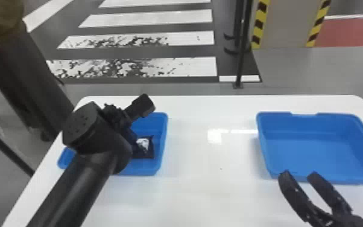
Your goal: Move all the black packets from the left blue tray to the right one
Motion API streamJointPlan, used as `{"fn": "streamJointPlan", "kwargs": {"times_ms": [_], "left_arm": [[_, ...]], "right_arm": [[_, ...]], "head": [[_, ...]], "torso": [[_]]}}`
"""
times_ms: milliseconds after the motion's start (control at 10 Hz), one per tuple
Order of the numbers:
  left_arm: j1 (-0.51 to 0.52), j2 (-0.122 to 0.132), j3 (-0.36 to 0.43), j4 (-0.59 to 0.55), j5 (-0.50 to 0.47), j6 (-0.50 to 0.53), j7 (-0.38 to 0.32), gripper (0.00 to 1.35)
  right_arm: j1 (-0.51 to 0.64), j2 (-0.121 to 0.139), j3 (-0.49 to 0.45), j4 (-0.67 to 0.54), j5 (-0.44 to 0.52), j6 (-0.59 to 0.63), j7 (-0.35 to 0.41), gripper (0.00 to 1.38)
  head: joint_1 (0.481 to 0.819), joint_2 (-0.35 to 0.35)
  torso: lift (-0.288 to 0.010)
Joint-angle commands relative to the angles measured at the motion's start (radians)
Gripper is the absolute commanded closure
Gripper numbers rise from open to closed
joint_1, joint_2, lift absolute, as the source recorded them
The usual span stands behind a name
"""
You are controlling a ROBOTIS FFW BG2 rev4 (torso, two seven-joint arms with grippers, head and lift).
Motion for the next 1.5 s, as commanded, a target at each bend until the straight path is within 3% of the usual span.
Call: {"fn": "streamJointPlan", "kwargs": {"times_ms": [0, 100, 200, 400, 700, 800, 900, 1200, 1400], "left_arm": [[0.002, 0.002, 0.021, 0.0, -0.01, -0.027, -0.012, 0.82], [0.007, 0.003, 0.047, 0.0, -0.01, -0.054, -0.021, 0.82], [0.015, 0.002, 0.073, -0.002, -0.01, -0.064, -0.016, 1.16], [0.037, -0.001, 0.119, -0.039, -0.004, -0.049, -0.015, 1.13], [0.169, -0.005, 0.298, -0.383, 0.032, -0.015, -0.047, 1.13], [0.208, -0.008, 0.342, -0.473, 0.086, -0.015, -0.05, 1.13], [0.233, -0.014, 0.37, -0.495, 0.194, -0.067, -0.041, 1.13], [0.336, -0.055, 0.422, -0.493, 0.523, -0.226, 0.034, 1.13], [0.37, -0.061, 0.408, -0.468, 0.728, -0.349, 0.076, 1.13]], "right_arm": [[0.0, 0.0, 0.002, 0.002, -0.003, 0.0, 0.0, 0.17], [0.0, 0.0, 0.002, 0.002, -0.003, 0.0, 0.0, 0.17], [0.002, 0.0, 0.002, 0.002, -0.009, 0.0, 0.0, 0.17], [0.002, 0.0, 0.002, -0.001, -0.009, 0.0, 0.003, 0.17], [0.002, -0.002, 0.0, -0.03, 0.003, 0.0, 0.009, 0.17], [-0.002, -0.002, 0.0, -0.047, 0.019, 0.007, 0.014, 0.17], [-0.015, -0.003, 0.0, -0.057, 0.035, 0.02, 0.025, 0.17], [-0.081, -0.003, 0.018, -0.035, 0.055, 0.061, 0.081, 0.16], [-0.118, -0.003, 0.018, -0.018, 0.088, 0.091, 0.121, 0.17]], "head": [[0.695, 0.122], [0.695, 0.126], [0.695, 0.132], [0.695, 0.145], [0.695, 0.172], [0.695, 0.182], [0.695, 0.185], [0.695, 0.145], [0.695, 0.119]], "torso": [[-0.14], [-0.14], [-0.14], [-0.14], [-0.14], [-0.14], [-0.14], [-0.14], [-0.14]]}}
